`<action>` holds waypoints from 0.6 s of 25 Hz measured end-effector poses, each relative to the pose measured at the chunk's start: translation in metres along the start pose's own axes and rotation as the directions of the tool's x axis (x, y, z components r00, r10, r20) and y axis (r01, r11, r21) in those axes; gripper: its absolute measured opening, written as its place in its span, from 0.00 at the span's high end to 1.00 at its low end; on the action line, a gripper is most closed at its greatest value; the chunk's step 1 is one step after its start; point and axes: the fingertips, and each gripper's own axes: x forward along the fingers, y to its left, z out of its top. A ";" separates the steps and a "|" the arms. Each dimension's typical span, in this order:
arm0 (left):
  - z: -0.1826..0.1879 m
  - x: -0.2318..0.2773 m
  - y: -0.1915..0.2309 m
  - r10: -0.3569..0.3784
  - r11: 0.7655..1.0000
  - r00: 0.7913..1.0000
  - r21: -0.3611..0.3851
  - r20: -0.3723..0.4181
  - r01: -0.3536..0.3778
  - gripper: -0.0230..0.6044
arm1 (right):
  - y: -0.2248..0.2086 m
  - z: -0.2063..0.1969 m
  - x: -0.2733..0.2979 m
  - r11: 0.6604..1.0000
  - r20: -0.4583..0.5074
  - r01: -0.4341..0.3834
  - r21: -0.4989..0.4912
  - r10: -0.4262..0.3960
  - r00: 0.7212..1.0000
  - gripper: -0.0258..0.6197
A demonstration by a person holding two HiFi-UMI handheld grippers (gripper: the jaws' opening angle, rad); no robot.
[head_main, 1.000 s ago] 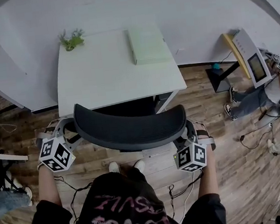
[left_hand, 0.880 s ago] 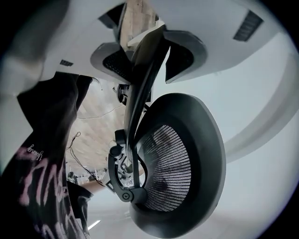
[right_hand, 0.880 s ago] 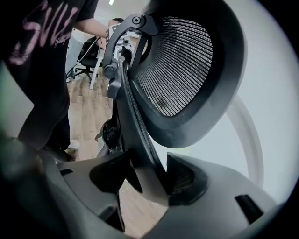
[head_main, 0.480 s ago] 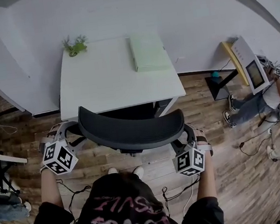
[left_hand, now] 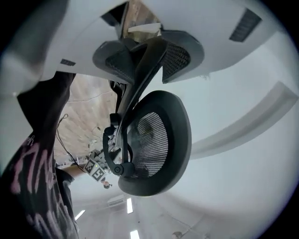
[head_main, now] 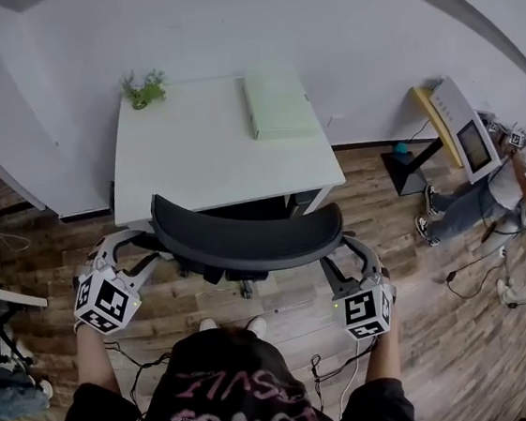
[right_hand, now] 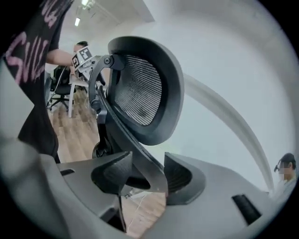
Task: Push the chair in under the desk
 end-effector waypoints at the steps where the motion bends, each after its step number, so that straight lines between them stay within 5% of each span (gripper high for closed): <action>1: 0.002 -0.003 0.002 0.014 1.000 1.000 -0.022 0.021 -0.013 0.66 | -0.001 0.002 -0.002 1.000 0.014 0.011 0.023 -0.011 1.000 0.62; 8: 0.018 -0.032 0.026 0.157 0.977 0.977 -0.167 0.145 -0.133 0.81 | -0.017 0.016 -0.025 0.971 0.084 0.121 0.205 -0.140 0.986 0.79; 15: 0.038 -0.041 0.051 0.290 0.939 0.930 -0.256 0.224 -0.231 0.89 | -0.036 0.030 -0.034 0.902 0.124 0.203 0.381 -0.267 0.956 0.89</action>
